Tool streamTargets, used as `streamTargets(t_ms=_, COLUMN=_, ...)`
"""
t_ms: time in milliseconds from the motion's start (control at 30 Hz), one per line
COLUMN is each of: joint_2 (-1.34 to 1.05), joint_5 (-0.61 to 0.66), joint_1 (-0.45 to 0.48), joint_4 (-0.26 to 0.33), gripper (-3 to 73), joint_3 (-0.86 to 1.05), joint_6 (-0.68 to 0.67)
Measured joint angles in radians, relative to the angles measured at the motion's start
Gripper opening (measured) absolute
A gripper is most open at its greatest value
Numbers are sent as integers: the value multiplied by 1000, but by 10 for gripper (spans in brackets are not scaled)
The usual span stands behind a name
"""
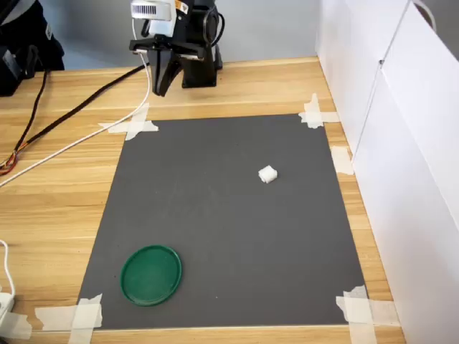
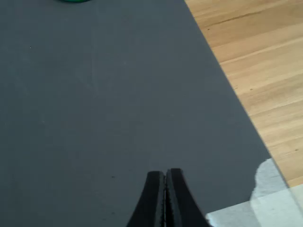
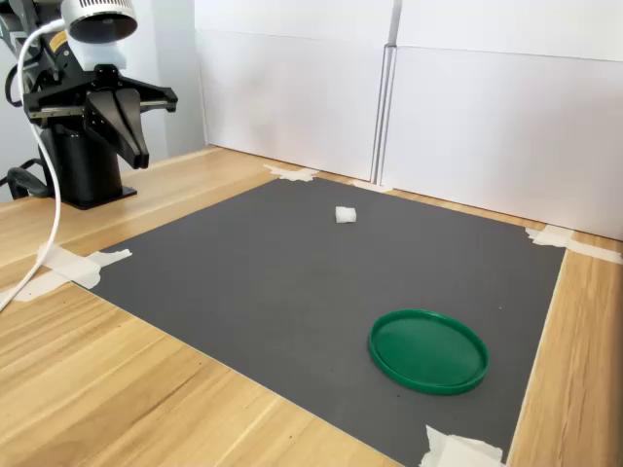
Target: Grasp a white terminal and put it in the green lid.
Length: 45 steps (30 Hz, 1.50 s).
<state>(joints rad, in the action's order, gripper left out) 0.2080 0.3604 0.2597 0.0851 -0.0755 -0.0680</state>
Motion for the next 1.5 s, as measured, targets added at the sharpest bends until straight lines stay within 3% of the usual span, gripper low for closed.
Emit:
streamTargets(t_ms=200, joint_2=0, joint_5=24, joint_1=-109, joint_4=7, gripper=-21, joint_3=-38, joint_6=9)
streamTargets(t_ms=367, joint_2=18, joint_5=38, joint_1=-179, joint_4=-39, gripper=-21, joint_3=-46, joint_6=12)
streamTargets(t_ms=500, joint_2=94, joint_5=77, joint_1=-196, joint_4=-85, gripper=-21, joint_3=-102, joint_6=12)
streamTargets(t_ms=767, joint_2=336, joint_5=152, joint_1=-196, joint_4=-85, gripper=-21, joint_3=-355, joint_6=-5)
streamTargets(t_ms=1033, joint_2=600, joint_5=230, joint_1=-215, joint_4=15, gripper=-21, joint_3=-579, joint_6=-271)
streamTargets(t_ms=1300, joint_2=836, joint_5=369, joint_1=-390, joint_4=-8, gripper=-21, joint_3=-766, joint_6=-490)
streamTargets(t_ms=1500, joint_2=955, joint_5=388, joint_1=-465, joint_4=14, gripper=-21, joint_3=-856, joint_6=-527)
